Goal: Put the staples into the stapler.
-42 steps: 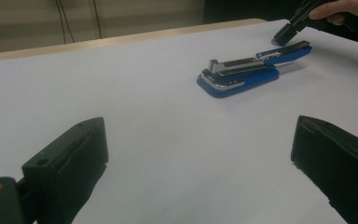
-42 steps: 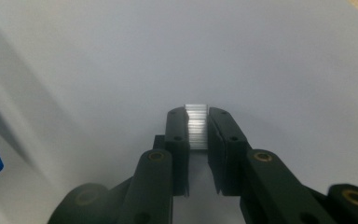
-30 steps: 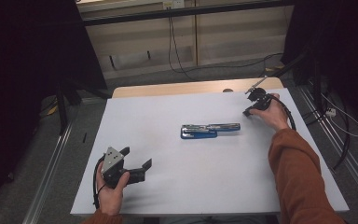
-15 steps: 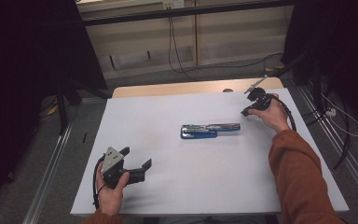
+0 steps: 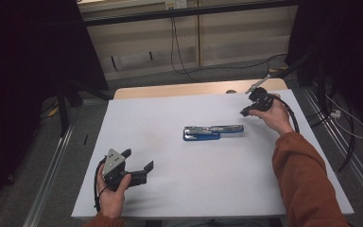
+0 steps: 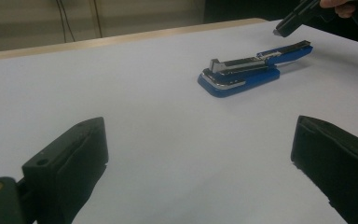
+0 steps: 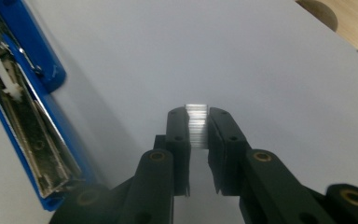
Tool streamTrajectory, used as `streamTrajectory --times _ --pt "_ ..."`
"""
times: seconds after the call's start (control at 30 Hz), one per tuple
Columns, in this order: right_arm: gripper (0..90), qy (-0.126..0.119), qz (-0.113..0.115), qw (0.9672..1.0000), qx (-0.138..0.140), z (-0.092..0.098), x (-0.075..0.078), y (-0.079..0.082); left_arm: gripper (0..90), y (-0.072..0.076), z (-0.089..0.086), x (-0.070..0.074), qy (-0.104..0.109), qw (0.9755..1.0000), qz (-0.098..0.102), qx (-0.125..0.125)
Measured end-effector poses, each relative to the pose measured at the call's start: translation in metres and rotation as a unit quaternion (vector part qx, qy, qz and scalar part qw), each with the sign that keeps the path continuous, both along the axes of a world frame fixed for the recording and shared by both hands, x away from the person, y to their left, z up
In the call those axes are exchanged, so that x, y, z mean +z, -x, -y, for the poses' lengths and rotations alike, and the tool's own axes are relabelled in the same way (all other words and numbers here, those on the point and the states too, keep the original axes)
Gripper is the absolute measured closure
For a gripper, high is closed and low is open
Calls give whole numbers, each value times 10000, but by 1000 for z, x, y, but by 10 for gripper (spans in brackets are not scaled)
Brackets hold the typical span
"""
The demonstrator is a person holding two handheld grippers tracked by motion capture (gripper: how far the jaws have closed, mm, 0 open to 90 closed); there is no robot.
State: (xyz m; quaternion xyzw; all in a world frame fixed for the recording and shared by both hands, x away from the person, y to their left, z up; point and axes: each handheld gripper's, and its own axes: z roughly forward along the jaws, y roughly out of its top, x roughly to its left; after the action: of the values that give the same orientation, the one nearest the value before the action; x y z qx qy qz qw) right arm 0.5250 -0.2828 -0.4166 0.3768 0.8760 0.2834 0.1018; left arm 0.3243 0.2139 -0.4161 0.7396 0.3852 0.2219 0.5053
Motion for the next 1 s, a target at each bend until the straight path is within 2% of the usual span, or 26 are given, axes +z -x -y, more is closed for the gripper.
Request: streamTrajectory --times 0.4,0.6,1.0 --pt "793 -176 246 9991 289 -14 13 8 40 0 0 0 -4 10000 4 -6" --pt "793 -179 419 9971 606 -30 21 14 40 0 0 0 -8 10000 14 -2" --pt "793 -280 550 9935 952 -50 26 20 40 0 1 0 -7 10000 11 -13"
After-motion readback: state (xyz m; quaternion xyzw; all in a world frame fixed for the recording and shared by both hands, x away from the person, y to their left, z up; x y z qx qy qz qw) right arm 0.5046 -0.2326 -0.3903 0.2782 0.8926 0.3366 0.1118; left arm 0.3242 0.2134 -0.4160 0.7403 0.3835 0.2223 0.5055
